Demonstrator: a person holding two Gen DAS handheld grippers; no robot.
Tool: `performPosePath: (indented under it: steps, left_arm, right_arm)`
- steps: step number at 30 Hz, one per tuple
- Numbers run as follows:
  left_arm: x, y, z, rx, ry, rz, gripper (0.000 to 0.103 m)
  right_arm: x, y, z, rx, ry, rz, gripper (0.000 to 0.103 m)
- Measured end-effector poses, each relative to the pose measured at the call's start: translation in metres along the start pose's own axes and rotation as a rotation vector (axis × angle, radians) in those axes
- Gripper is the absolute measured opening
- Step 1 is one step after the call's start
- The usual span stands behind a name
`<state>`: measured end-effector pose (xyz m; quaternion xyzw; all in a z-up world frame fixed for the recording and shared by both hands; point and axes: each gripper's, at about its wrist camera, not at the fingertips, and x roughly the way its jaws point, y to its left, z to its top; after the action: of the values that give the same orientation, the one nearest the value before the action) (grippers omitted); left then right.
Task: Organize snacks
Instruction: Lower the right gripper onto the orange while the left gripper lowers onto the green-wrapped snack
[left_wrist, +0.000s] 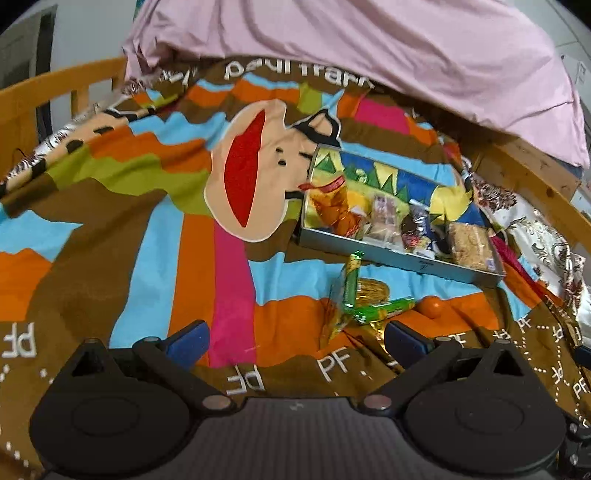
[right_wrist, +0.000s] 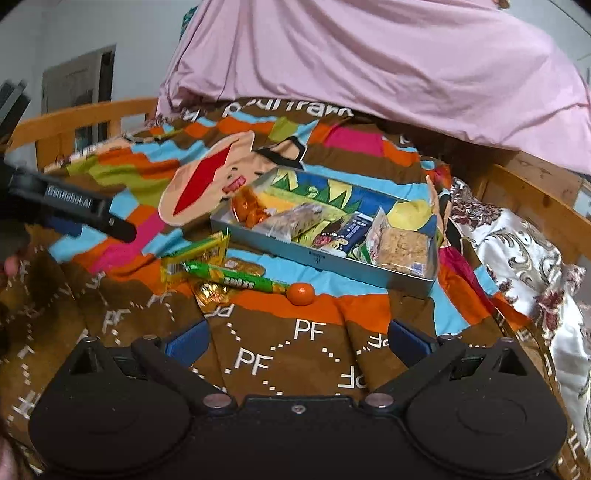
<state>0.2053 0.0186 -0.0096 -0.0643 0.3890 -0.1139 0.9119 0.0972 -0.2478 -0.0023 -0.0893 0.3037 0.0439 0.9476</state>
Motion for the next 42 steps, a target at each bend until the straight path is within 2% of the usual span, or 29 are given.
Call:
performPosePath:
  steps: [5,9,13,17,22,29,34,37,40,42]
  left_arm:
    - [0.020,-0.001,0.008,0.015,0.034,-0.031,0.103]
    - [0.035,-0.010,0.015,0.056,0.028,-0.066,0.103]
    - [0.055,-0.018,0.024,0.102,0.026,-0.102,0.103]
    - [0.078,-0.021,0.031,0.098,0.040,-0.122,0.103]
    - [0.098,-0.018,0.034,0.076,0.058,-0.119,0.103]
    - [0.115,-0.014,0.031,0.099,0.092,-0.085,0.102]
    - [0.117,-0.004,0.032,0.050,0.100,-0.096,0.102]
    - [0.116,-0.001,0.032,0.038,0.097,-0.102,0.099]
    - [0.117,-0.005,0.031,0.072,0.088,-0.105,0.092]
    - [0.116,-0.008,0.029,0.103,0.079,-0.107,0.083]
  right_arm:
    - [0.023,0.003,0.002,-0.065,0.028,0.000,0.102]
    - [0.048,0.005,0.005,-0.082,0.043,0.005,0.102]
    - [0.073,0.005,0.007,-0.082,0.041,-0.033,0.102]
    - [0.095,0.004,0.009,-0.083,0.040,-0.071,0.102]
    - [0.124,0.001,0.012,-0.047,0.053,-0.093,0.102]
    - [0.155,0.001,0.013,-0.024,0.085,-0.113,0.102]
    - [0.168,0.000,0.013,0.017,0.090,-0.110,0.102]
    - [0.172,0.000,0.012,0.018,0.088,-0.098,0.098]
    - [0.176,-0.001,0.012,0.031,0.087,-0.075,0.092]
    - [0.177,-0.002,0.012,0.044,0.081,-0.061,0.088]
